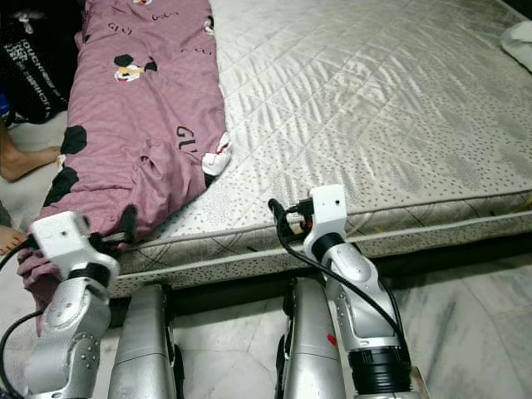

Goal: Clean up the room

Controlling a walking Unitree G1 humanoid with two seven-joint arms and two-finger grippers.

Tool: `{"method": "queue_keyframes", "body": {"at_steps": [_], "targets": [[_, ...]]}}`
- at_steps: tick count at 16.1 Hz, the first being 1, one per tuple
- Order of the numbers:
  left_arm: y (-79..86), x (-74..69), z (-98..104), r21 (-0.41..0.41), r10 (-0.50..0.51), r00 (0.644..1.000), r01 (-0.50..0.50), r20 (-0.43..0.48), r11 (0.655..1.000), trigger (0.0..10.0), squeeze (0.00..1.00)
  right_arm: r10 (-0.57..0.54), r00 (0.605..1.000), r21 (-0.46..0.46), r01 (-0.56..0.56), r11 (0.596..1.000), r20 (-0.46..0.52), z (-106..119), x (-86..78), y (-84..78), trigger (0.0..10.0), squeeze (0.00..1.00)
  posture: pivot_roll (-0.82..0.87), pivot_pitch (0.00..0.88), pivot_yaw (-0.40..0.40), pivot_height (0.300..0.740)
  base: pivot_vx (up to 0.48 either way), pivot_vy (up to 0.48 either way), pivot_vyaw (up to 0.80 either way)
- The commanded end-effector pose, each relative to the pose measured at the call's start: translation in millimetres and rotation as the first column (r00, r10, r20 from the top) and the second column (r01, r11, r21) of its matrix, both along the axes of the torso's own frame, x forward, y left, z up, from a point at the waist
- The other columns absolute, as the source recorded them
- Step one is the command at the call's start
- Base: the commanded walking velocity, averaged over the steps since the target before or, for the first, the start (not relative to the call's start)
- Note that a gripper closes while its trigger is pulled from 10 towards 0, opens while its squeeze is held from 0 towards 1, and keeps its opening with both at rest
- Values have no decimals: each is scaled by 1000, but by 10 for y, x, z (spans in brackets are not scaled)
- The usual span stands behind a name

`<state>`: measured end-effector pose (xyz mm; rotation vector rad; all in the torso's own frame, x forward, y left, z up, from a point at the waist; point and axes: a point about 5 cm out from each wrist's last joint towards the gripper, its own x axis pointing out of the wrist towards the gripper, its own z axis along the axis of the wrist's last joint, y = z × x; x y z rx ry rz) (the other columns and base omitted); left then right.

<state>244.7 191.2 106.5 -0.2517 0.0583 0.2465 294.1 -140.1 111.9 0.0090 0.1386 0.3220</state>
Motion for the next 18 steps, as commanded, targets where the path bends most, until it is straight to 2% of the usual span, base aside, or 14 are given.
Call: {"method": "queue_keyframes", "body": {"at_steps": [1,2,3,5,7,9,11,12,13,18], "targets": [[118,-35,-6,8,73,997,-73,-8,997,10000,0,-34,999,-46,34,998,2,-15,23,-82,10000,0,48,159,-26,539,0,0,0],[177,-48,-6,22,92,996,-92,-11,996,10000,0,-57,998,-83,58,995,5,-31,34,-157,10000,0,47,161,-27,539,0,0,0],[272,-48,-32,36,114,993,-113,-29,993,10000,0,-105,994,-134,105,986,3,-58,36,-309,10000,0,39,170,-30,539,0,0,0],[401,21,-62,41,140,989,-138,-52,990,10000,0,-153,988,-183,151,971,2,-61,-9,-503,10000,0,16,183,-34,539,0,0,0],[471,185,-71,37,122,990,-120,-65,992,10000,0,-184,983,-240,176,955,-9,-69,-152,-714,10000,0,-24,204,-43,539,0,0,0],[482,463,-81,15,65,995,-64,-71,998,10000,0,-203,977,-303,176,937,-60,-148,-412,-905,10000,0,-67,224,-50,539,0,0,0],[420,700,-101,-6,21,996,-21,-82,1000,10000,0,-212,973,-332,171,927,-89,-200,-579,-968,10000,0,-99,244,-56,539,0,0,0],[330,819,-138,-16,-29,994,27,-106,1000,10000,0,-216,972,-337,172,925,-96,-212,-616,-968,10000,0,-111,248,-56,539,0,0,0],[268,873,-156,-26,-53,991,50,-123,998,10000,0,-214,972,-338,171,926,-96,-207,-621,-958,10000,0,-115,249,-56,539,0,0,0],[244,894,-162,-30,-61,990,58,-128,998,10000,0,-213,972,-338,170,926,-96,-203,-623,-954,10000,0,-115,249,-56,539,0,0,0]]}}
